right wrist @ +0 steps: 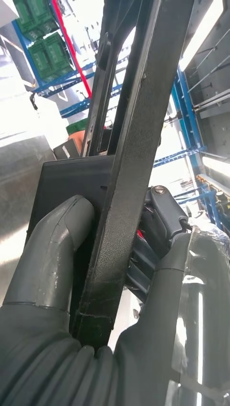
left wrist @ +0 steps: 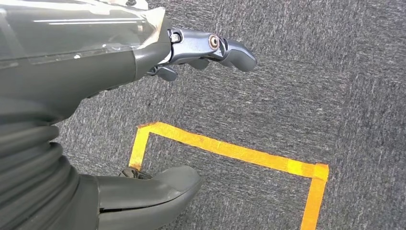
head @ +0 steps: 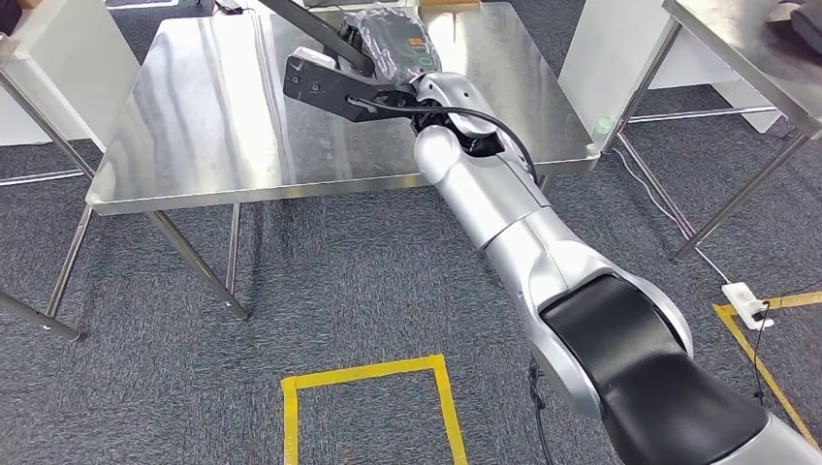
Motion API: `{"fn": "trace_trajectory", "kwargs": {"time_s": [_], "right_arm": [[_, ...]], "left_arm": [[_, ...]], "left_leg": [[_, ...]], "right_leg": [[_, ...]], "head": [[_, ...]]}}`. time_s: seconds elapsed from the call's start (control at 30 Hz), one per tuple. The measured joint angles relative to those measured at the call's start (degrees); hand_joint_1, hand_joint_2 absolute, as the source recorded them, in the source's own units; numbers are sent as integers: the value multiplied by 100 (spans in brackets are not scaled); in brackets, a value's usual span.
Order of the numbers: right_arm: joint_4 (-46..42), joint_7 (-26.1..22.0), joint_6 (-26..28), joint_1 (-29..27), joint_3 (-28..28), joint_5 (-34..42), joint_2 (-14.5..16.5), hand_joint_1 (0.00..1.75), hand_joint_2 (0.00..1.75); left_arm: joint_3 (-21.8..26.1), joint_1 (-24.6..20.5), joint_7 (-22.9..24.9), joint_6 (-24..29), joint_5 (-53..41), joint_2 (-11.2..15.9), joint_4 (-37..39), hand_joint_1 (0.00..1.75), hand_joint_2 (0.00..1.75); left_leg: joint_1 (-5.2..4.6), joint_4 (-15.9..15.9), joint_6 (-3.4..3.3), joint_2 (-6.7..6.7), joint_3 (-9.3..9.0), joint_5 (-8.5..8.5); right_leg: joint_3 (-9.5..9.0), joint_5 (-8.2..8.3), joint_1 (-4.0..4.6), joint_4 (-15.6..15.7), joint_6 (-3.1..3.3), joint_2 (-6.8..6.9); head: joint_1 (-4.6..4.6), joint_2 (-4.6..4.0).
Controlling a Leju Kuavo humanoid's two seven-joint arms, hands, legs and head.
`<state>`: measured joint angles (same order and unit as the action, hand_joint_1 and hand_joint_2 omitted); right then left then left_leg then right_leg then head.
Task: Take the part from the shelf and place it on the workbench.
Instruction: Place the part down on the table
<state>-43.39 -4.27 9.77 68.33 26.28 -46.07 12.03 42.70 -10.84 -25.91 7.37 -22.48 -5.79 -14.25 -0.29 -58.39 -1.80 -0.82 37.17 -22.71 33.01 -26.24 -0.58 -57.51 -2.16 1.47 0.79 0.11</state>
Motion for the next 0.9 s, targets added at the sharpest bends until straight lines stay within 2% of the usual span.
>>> {"fn": "trace_trajectory", "kwargs": {"time_s": [0.47,0.8,0.9], "right_arm": [[102,-84,79,51,-33,-4,-82,175,175],[-128,-219,-140,189,-178,249,-621,175,175],[-311,-325,-149,109,-225,478,-868,175,175]], "left_arm": [[-46,-21,22,87,-173,-2,9,0,175],[-44,57,52,86,-87,9,31,0,175],[-45,91,33,36,-89,10,34,0,175]], "left_leg": [[-1,0,0,0,0,0],[-6,-1,-1,2,-1,0],[-4,-2,-1,-9,-1,1]], "right_leg": [[1,0,0,0,0,0],[-1,2,0,1,-1,-1],[-2,1,-2,3,0,11]], "head": [[0,0],[0,0],[0,0]]}}
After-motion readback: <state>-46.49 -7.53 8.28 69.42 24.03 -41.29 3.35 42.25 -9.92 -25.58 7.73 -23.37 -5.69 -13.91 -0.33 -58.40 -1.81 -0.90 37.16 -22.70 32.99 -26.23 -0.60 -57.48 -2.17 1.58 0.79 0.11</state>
